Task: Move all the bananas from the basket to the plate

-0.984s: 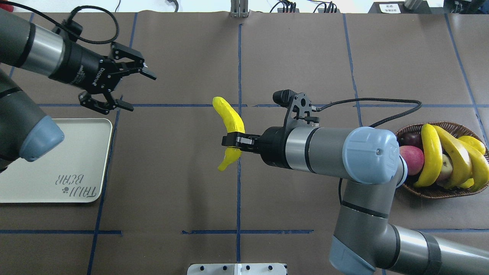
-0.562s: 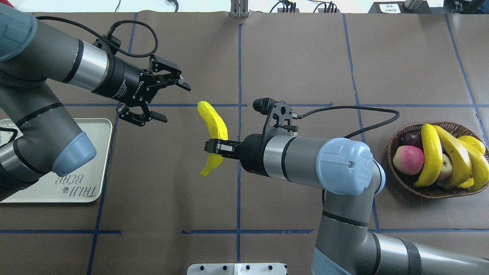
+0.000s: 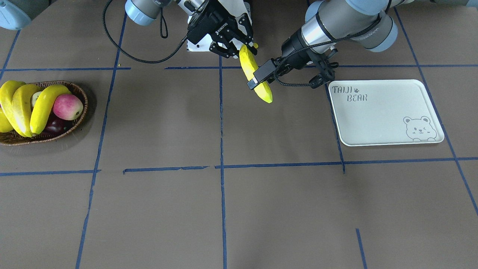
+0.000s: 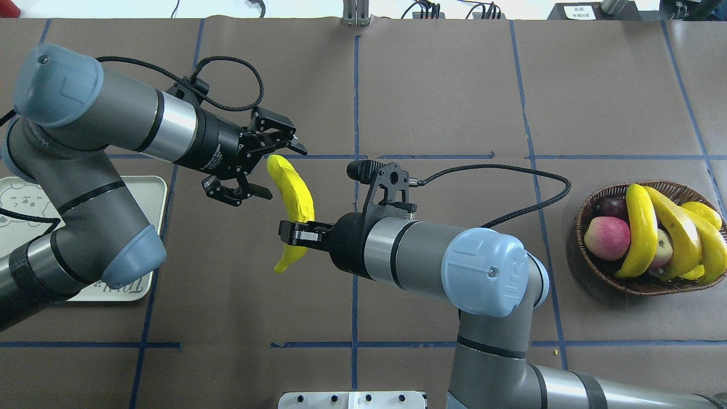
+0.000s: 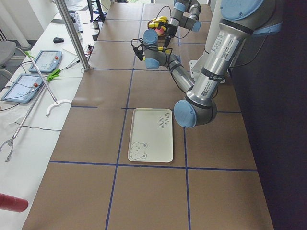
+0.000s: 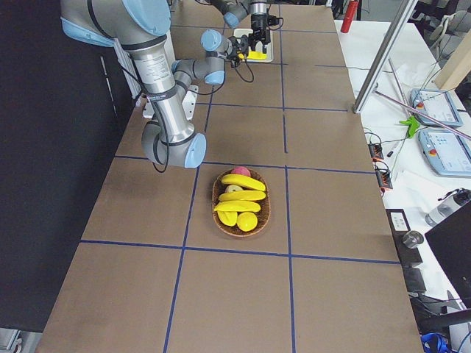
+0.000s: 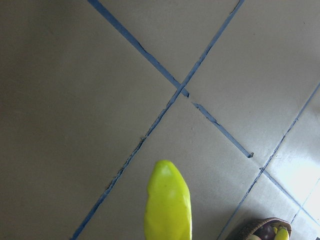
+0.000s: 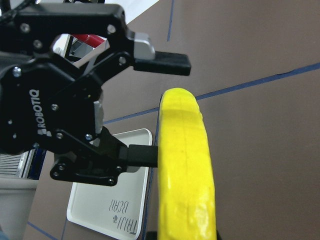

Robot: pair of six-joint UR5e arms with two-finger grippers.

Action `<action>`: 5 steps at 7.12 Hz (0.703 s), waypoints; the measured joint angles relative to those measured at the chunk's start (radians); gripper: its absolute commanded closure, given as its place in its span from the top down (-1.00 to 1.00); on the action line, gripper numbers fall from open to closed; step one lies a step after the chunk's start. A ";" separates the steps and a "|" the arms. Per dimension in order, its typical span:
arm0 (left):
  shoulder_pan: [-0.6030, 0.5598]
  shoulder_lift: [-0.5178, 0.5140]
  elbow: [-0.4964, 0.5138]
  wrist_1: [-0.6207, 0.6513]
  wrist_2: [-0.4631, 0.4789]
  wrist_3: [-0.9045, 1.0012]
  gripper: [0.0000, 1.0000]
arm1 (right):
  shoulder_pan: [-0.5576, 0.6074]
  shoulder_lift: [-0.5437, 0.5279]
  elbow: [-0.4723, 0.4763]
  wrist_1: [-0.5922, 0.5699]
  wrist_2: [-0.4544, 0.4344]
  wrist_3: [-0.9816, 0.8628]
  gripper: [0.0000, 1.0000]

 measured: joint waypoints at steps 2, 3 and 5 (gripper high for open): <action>0.017 0.002 0.001 0.000 0.005 0.001 -0.18 | -0.006 0.001 -0.007 0.001 -0.012 -0.044 -0.92; 0.018 0.002 0.001 0.000 0.005 0.003 -0.83 | -0.007 0.001 -0.009 0.002 -0.014 -0.057 -0.50; 0.019 0.004 0.001 0.000 0.004 0.010 -1.00 | -0.008 0.003 -0.011 0.003 -0.014 -0.072 1.00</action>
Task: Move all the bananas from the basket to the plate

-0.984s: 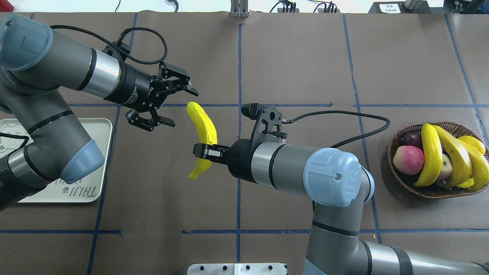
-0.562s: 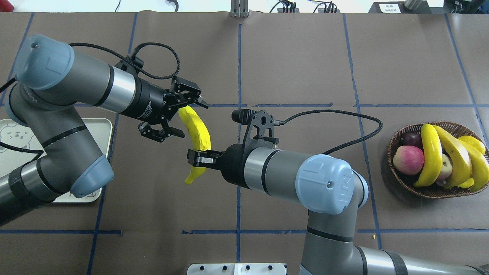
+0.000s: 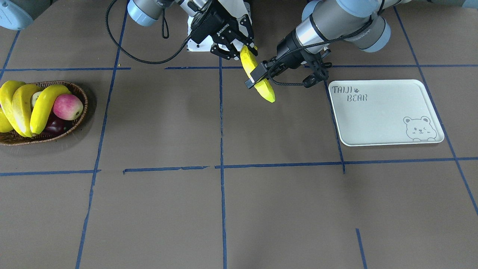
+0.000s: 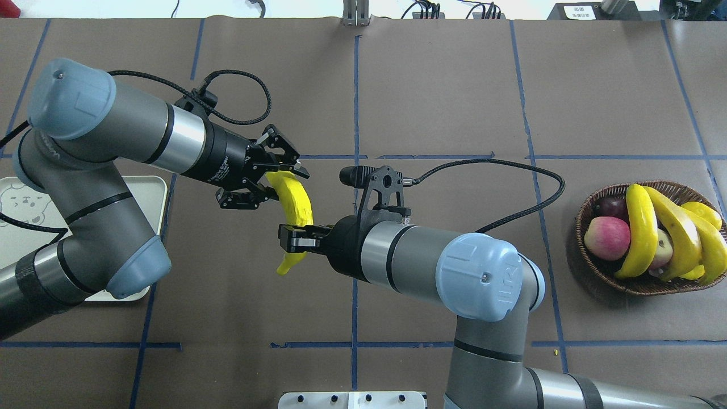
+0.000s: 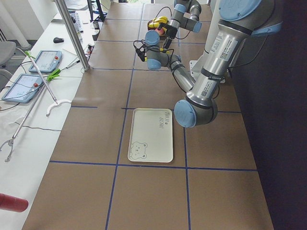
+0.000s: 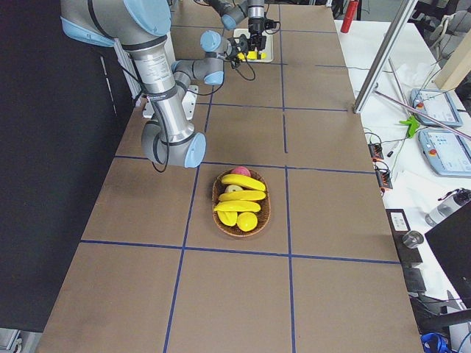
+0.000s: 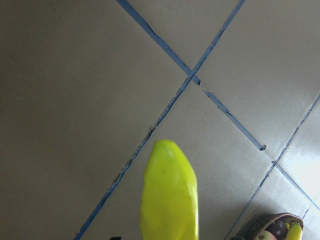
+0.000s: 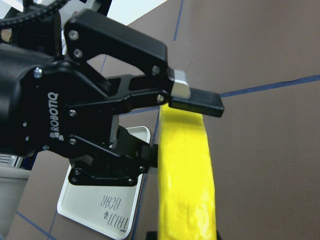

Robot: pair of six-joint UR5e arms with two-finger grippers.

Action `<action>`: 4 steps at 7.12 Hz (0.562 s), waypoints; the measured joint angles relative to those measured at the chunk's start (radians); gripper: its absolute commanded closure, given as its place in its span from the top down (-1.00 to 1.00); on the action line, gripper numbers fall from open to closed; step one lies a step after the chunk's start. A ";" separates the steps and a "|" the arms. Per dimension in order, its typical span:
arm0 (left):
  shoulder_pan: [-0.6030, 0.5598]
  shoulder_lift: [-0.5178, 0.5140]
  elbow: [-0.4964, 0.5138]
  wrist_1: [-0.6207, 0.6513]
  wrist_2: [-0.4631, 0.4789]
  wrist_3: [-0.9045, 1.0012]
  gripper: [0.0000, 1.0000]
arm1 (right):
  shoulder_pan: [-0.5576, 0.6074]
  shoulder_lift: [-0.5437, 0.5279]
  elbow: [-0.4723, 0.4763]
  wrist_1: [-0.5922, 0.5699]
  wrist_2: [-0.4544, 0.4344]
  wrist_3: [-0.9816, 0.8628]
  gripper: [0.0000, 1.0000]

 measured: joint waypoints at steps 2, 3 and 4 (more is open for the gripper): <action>0.000 0.002 0.000 0.000 -0.001 0.003 -1.00 | 0.000 0.004 0.003 0.005 0.005 0.003 1.00; 0.000 0.003 -0.001 -0.001 -0.001 0.003 -1.00 | 0.002 0.004 0.005 0.006 0.015 0.003 1.00; -0.001 0.006 0.000 -0.001 -0.001 0.002 -1.00 | 0.008 0.004 0.008 0.006 0.039 0.004 1.00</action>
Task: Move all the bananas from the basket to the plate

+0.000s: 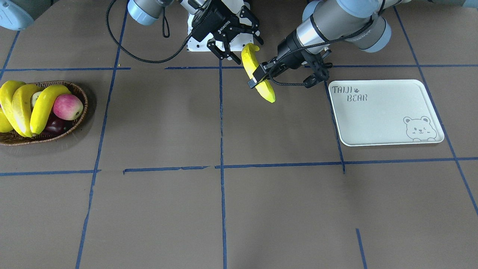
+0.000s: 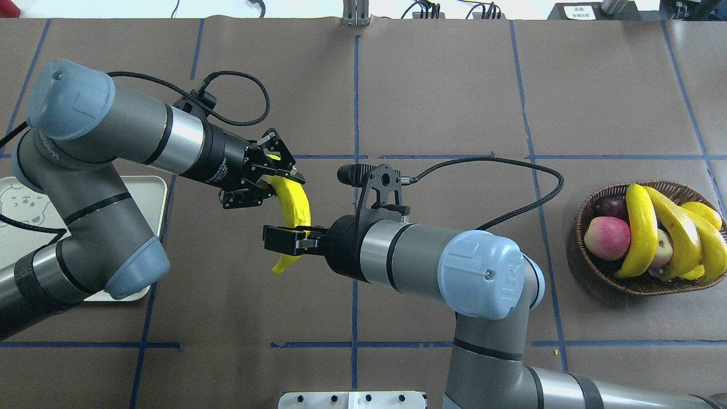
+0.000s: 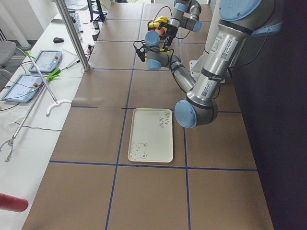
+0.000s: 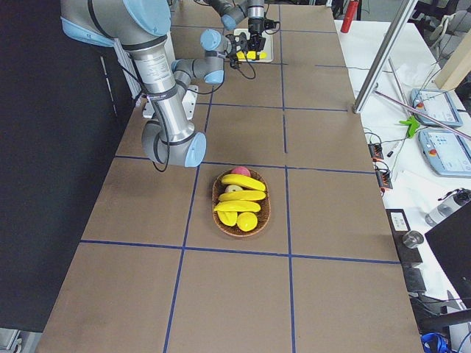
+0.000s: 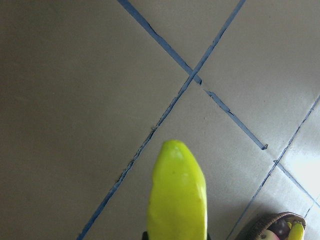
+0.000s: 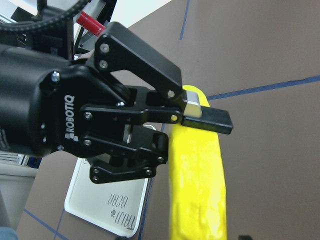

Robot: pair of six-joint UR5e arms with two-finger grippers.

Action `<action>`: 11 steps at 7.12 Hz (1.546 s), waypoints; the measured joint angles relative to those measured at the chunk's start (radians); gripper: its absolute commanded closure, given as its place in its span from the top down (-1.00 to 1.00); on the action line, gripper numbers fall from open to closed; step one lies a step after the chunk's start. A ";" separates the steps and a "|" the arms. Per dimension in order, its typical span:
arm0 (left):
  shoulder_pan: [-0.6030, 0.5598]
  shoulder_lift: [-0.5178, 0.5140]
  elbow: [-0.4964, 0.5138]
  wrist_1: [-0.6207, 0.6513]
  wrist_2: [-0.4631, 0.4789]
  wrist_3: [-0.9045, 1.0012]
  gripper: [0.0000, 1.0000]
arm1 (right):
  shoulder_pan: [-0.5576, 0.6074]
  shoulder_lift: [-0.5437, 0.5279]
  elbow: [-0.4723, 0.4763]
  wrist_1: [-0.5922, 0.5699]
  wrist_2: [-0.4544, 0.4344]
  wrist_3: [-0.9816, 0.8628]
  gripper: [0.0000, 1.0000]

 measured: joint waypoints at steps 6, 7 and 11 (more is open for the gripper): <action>-0.118 0.253 -0.003 0.002 -0.003 0.127 -1.00 | 0.178 -0.066 0.134 -0.453 0.309 -0.029 1.00; -0.151 0.341 0.000 0.003 -0.003 0.215 -1.00 | 0.200 -0.078 0.142 -0.564 0.331 -0.086 1.00; -0.293 0.542 0.137 -0.004 -0.005 0.572 -1.00 | 0.304 -0.131 0.184 -0.861 0.402 -0.430 1.00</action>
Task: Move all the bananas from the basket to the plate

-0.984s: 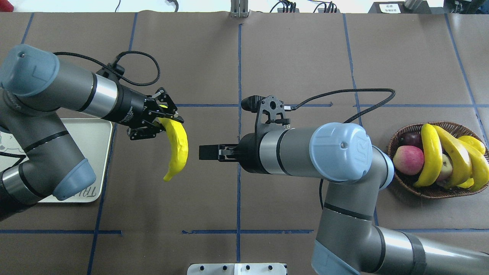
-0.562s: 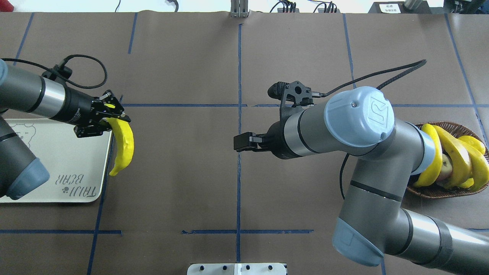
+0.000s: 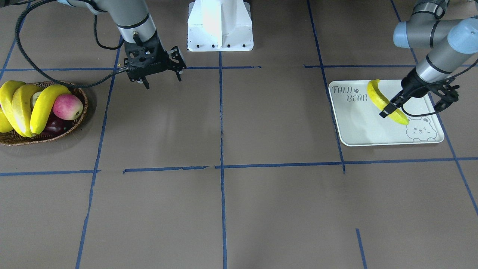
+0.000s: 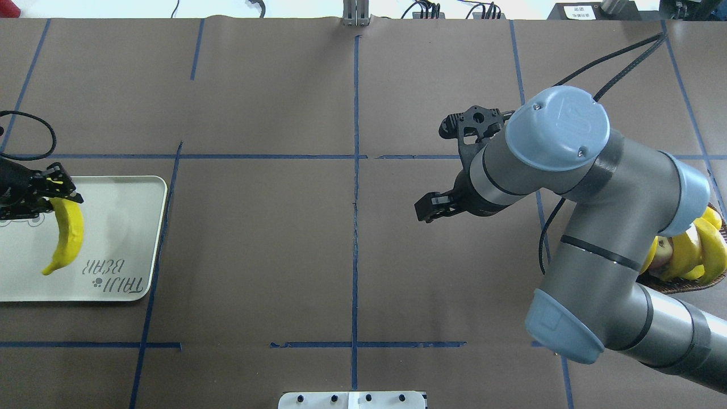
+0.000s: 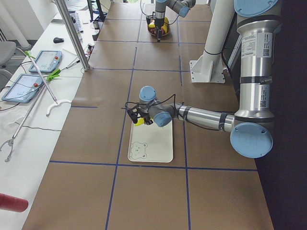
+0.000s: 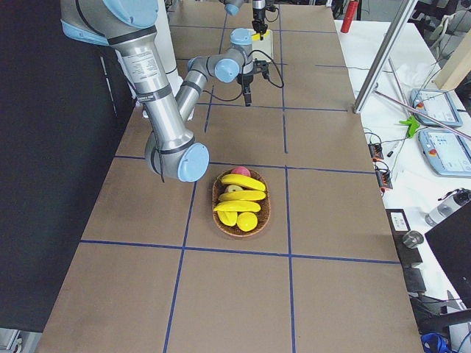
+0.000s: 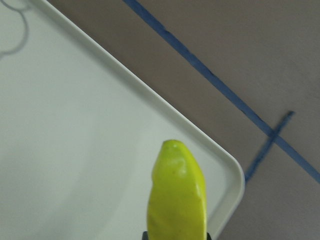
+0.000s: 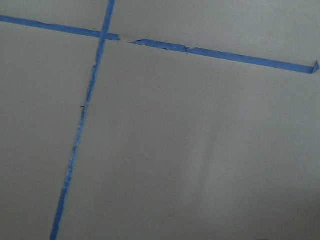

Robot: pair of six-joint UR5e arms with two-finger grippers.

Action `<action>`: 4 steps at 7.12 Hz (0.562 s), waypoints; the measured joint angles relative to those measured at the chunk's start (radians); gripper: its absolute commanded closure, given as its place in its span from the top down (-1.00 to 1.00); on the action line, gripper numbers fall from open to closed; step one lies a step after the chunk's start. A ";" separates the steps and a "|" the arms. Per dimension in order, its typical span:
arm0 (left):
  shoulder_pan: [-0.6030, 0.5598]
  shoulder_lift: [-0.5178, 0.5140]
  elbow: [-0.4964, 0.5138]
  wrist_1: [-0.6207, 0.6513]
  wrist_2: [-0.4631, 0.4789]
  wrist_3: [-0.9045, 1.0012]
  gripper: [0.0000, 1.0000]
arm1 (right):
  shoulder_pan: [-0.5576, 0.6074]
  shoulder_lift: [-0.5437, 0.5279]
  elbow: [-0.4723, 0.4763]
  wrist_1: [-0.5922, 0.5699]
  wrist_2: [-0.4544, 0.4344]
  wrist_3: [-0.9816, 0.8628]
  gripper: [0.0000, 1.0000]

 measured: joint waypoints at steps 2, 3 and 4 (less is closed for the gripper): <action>-0.083 0.010 0.095 -0.001 -0.003 0.148 -0.58 | 0.018 -0.014 0.004 -0.009 0.022 -0.035 1.00; -0.111 0.007 0.138 -0.002 -0.003 0.205 -0.02 | 0.019 -0.015 0.004 -0.009 0.024 -0.038 1.00; -0.125 0.004 0.167 -0.006 -0.001 0.237 0.99 | 0.019 -0.015 0.005 -0.009 0.024 -0.039 1.00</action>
